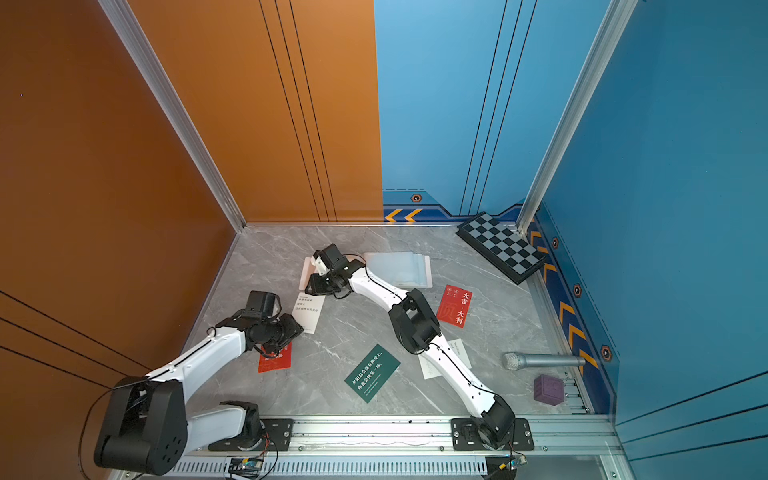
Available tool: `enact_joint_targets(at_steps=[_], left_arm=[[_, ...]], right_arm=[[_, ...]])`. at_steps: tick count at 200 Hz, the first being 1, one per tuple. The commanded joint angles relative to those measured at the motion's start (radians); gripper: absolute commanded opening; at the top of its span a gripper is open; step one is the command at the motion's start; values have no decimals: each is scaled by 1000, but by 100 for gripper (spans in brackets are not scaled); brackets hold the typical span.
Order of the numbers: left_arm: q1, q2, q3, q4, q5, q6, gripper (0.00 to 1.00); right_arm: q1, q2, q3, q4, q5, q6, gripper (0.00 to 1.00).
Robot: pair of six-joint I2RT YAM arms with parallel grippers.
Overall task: Place the photos into the photo albums
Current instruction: Adjust the photo at the center of the board.
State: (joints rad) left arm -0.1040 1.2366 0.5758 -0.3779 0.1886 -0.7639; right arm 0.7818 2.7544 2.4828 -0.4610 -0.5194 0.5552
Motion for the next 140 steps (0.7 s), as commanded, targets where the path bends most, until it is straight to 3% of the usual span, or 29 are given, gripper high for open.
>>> enact_joint_targets(at_steps=[1,64,140], left_arm=[[-4,15,-15,29,25,-18,55],[5,55,-21,57,6,-1,55],[0,122,-2,59,-36,34,55]], right_arm=[[-12,45,20,22,-7,25,36],[-18,-43,-102,31,-68,19,35],[-40,-318,-616,229,-128,46,34]])
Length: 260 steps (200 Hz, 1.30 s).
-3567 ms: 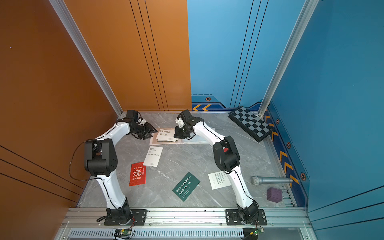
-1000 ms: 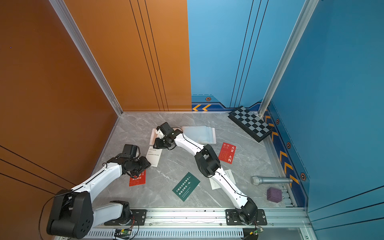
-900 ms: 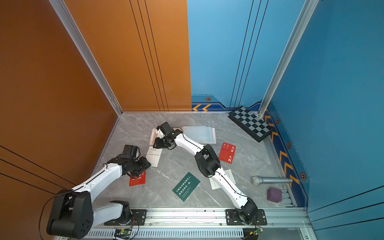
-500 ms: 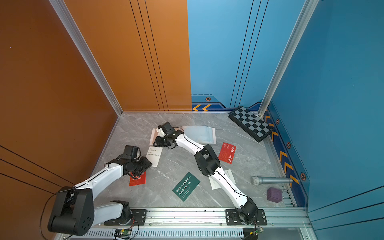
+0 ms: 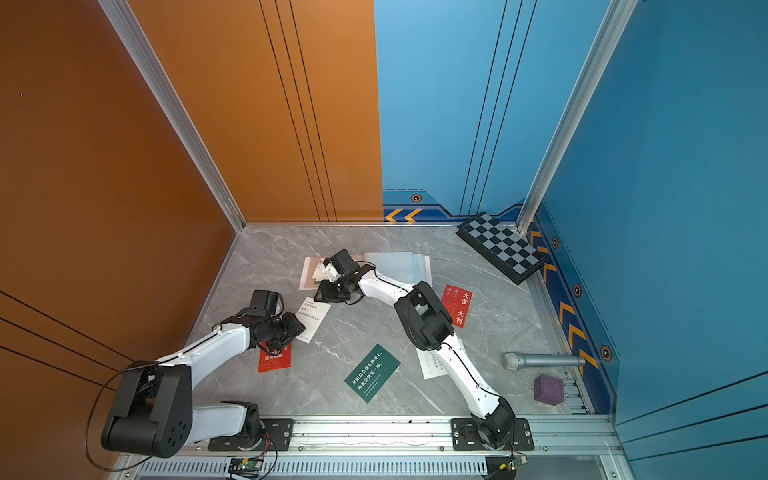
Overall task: Place the photos into the photo albums
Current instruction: Adjust the photo at the center of the board.
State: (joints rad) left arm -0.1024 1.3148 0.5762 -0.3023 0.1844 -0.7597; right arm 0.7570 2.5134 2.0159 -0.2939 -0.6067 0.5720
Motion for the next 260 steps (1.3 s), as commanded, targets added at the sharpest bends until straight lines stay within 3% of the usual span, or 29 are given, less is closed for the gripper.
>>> enact_joint_targets(at_steps=[1,46,93,162,260], left_arm=[[-2,45,-3,-16,-31,30,55],[-12,71,28,-12,-38,35,55],[-43,134,79,-6,-36,42,55],[-56,223,142,17,-42,63,54],[-99,369,262,31,-5,86,54]], right_arm=[[-16,-82,-149,71,-41,31,34],[-48,-265,-509,309,-87,141,34],[-101,-381,-698,295,-54,96,34],[-149,-365,-586,150,21,-39,34],[-152,-228,-414,58,26,-29,34]])
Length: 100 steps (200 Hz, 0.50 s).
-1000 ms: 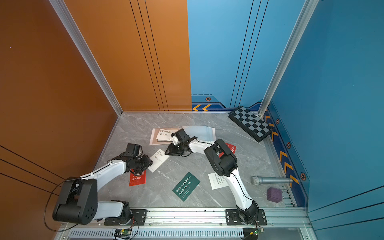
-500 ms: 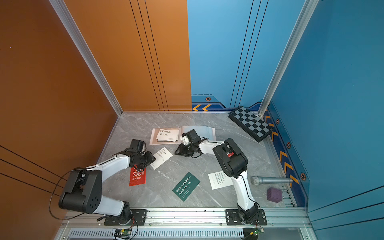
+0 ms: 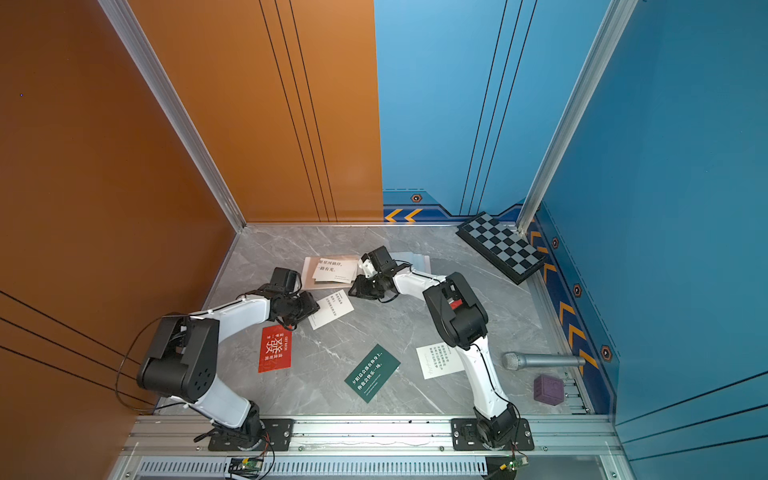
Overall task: Place the photos into the photo albums
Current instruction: Adjust the photo at the center of the board.
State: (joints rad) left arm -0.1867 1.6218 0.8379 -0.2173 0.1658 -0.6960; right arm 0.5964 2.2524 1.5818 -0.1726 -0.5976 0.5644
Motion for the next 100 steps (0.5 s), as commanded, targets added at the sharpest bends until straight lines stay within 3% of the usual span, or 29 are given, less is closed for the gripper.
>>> enact_joint_targets(at_steps=[1,53,100], left_arm=[[-15,64,1,-54,14,23,54],[-33,96,34,-56,24,24,54],[-66,114,46,-56,7,23,54]], right_arm=[[8,33,20,-63,17,-21,34],[28,13,-8,-64,-58,-5,34],[30,-113,-164,-59,-55,-10,34]])
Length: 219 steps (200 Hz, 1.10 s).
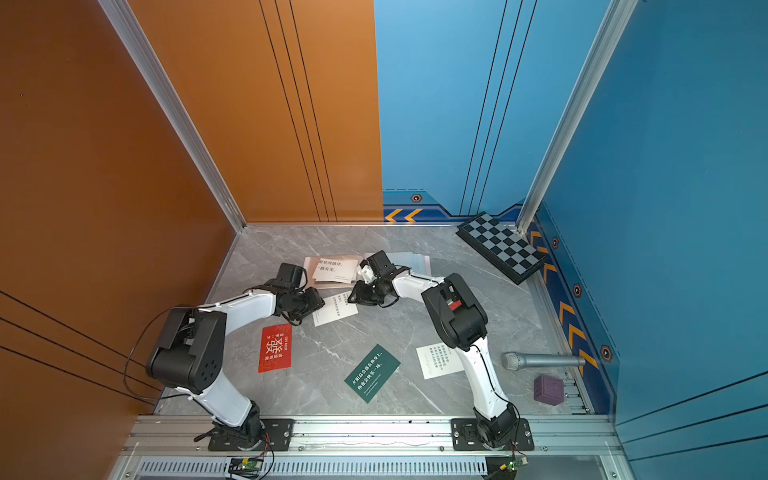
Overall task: Place the photos into the photo albums
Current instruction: Adjust the photo at the center of the board, then pick up the photo at the center of the board.
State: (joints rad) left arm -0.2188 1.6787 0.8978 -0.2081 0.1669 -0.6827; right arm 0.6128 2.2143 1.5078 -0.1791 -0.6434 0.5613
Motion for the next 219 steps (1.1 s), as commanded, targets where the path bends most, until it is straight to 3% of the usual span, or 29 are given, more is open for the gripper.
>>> enact_joint_targets(at_steps=[1,54,107,153,219], left_arm=[[-35,57,-13,-65,5,9,54],[-102,83,0,-66,18,-14,54],[-112,-29,-23,-73,10,-3,54],[-66,-133,-61,-89,48,69,54],[18,-205,-133,-52,162,156,54]], right_arm=[[13,-79,-94,-53,-7,-8,34],[-21,-210,-251,-29,-1,4,34],[-73,-266,-304,-3,-8,27,34],[-73,-271,-333,27,-17,76,34],[-73,-260,-478,348,-39,322,33]])
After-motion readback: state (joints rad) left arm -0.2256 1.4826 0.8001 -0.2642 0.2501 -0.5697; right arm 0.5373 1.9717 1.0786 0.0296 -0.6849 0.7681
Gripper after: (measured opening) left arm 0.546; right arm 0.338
